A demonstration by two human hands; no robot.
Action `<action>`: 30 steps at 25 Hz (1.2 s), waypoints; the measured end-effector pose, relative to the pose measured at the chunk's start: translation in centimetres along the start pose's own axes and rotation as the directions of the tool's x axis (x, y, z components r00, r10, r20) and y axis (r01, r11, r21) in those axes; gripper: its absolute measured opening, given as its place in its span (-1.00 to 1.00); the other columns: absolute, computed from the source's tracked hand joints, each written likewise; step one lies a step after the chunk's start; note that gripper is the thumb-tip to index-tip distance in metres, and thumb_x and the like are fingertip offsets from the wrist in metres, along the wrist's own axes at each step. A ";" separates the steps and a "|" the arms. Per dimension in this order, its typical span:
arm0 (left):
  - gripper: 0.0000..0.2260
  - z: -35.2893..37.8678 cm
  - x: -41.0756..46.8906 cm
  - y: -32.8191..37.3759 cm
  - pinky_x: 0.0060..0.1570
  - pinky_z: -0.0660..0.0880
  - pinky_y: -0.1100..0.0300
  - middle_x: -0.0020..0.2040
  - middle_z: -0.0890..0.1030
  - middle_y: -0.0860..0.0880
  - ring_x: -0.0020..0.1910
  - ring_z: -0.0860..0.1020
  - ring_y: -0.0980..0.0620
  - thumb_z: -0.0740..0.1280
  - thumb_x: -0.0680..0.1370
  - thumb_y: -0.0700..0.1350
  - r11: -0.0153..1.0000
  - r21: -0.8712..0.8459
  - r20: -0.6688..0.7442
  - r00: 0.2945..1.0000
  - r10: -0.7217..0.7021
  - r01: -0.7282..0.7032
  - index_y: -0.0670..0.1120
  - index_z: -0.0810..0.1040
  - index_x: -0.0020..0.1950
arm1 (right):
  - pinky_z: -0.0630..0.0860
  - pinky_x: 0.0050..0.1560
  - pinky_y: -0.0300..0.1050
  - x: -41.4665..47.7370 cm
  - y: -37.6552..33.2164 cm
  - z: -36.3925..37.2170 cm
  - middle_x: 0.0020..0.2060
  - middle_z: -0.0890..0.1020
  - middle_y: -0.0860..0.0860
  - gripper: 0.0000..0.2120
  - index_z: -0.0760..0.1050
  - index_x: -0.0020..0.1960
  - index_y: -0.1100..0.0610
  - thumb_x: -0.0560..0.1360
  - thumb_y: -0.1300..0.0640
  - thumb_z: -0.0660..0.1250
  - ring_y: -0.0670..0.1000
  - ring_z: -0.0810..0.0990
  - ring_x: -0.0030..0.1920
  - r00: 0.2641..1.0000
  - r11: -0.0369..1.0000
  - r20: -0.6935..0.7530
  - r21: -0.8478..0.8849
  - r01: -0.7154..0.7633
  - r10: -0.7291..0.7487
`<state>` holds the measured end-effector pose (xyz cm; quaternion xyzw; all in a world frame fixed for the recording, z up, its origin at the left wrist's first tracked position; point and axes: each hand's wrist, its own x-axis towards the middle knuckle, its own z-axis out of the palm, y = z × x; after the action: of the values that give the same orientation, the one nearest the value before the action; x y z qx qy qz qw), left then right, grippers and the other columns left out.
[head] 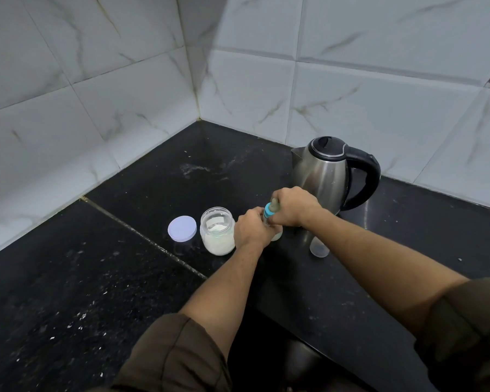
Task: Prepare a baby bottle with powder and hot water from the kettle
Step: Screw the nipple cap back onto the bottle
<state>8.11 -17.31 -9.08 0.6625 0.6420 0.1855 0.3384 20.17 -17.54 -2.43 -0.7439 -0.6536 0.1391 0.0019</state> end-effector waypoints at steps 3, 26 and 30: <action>-0.60 0.2 -0.1 0.0 -0.08 0.47 0.15 0.05 0.71 0.04 0.08 0.65 -0.02 0.56 0.43 0.05 1.000 0.013 -0.009 1.000 0.016 -0.016 0.07 0.64 0.25 | 0.65 -0.02 0.00 0.3 0.2 -0.4 0.02 0.66 0.02 -0.53 0.59 0.25 0.04 0.42 -0.14 0.50 0.06 0.65 -0.01 1.000 0.998 -0.013 -0.058 0.008 -0.009; -0.44 0.1 -0.9 -0.4 0.18 0.56 0.04 0.22 0.68 0.03 0.22 0.62 0.00 0.62 0.42 0.07 0.998 -0.055 0.011 1.000 0.015 -0.014 0.01 0.58 0.38 | 0.72 -0.07 -0.01 -1.4 3.0 -2.3 -0.21 0.69 0.12 -0.63 0.64 0.05 0.15 0.34 0.01 0.61 0.10 0.70 -0.20 0.953 0.974 0.229 0.057 -0.218 0.199; -0.41 0.0 -1.1 -0.3 0.18 0.54 0.03 0.26 0.66 0.02 0.26 0.60 -0.02 0.62 0.42 0.07 0.999 -0.022 0.024 0.999 0.025 -0.024 0.02 0.54 0.40 | 0.64 -0.04 0.03 -3.0 4.2 0.0 -0.10 0.59 0.05 -0.58 0.55 0.08 0.13 0.34 0.02 0.64 0.13 0.64 -0.06 0.940 0.953 0.194 -0.175 -0.247 0.280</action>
<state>7.78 -18.37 -9.06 0.6688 0.6277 0.1882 0.3510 23.91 -21.08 -2.60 -0.8033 -0.5527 0.1694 -0.1433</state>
